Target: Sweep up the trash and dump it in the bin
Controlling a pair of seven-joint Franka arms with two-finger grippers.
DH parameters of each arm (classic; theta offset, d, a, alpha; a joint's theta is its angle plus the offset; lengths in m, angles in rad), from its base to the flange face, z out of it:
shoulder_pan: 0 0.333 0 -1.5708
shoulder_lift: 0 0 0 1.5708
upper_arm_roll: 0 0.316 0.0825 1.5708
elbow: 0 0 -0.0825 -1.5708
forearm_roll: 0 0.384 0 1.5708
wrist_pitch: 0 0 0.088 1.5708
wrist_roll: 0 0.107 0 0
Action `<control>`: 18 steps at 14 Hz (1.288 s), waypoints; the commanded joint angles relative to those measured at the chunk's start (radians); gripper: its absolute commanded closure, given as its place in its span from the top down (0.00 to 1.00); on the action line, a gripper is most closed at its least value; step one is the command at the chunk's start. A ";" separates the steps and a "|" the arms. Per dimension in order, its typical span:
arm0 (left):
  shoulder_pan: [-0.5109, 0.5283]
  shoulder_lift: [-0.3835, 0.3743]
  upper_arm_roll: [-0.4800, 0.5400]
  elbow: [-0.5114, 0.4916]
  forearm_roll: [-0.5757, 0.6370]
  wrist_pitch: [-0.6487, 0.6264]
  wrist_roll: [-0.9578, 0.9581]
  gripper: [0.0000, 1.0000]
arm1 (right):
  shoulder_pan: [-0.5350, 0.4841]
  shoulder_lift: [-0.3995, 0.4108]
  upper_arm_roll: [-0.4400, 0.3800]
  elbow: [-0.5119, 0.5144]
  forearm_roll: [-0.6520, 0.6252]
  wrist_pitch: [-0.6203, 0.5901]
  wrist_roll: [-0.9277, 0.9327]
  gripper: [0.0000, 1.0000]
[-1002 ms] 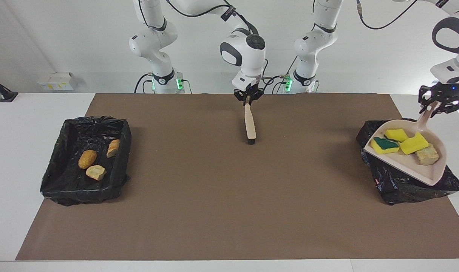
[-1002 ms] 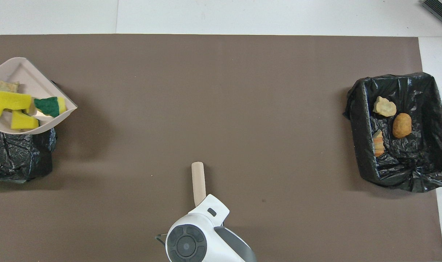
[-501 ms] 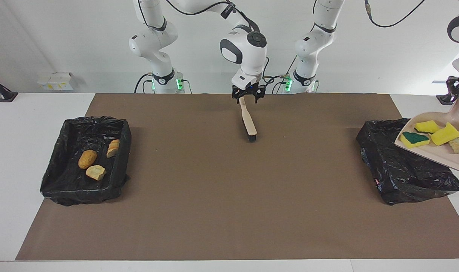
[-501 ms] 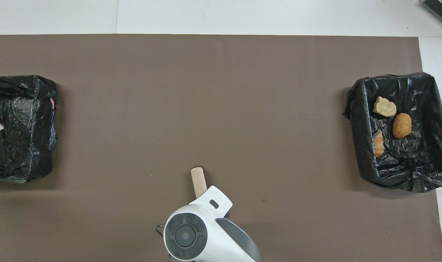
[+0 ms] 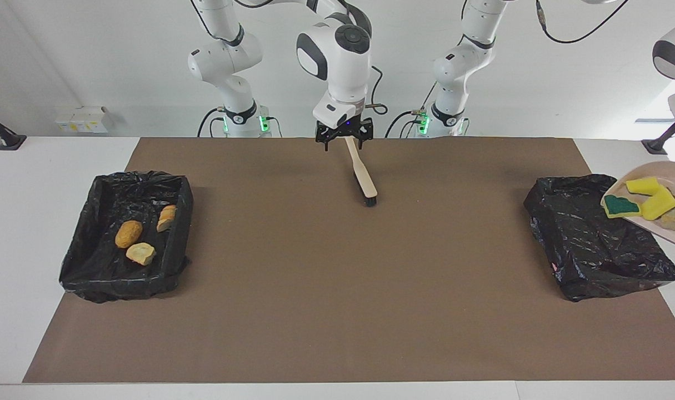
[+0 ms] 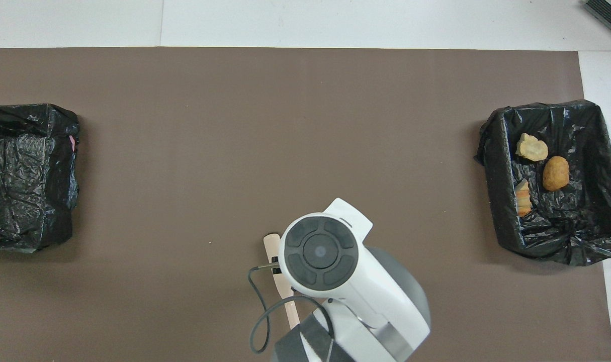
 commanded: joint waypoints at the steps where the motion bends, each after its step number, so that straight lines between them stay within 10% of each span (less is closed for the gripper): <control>1: -0.057 0.008 0.011 0.020 0.078 0.010 0.013 0.00 | -0.084 -0.012 0.006 0.061 -0.016 -0.082 -0.142 1.00; 7: -0.112 0.008 0.011 0.024 0.323 0.057 0.105 0.00 | -0.334 -0.077 0.004 0.072 -0.023 -0.115 -0.562 1.00; 12: -0.128 -0.014 -0.012 0.095 0.302 0.020 0.110 0.00 | -0.500 -0.082 -0.019 0.072 -0.065 -0.110 -0.715 1.00; 18: -0.146 -0.057 -0.080 0.155 -0.150 -0.242 -0.040 0.00 | -0.626 -0.082 -0.068 0.109 -0.065 -0.113 -0.703 1.00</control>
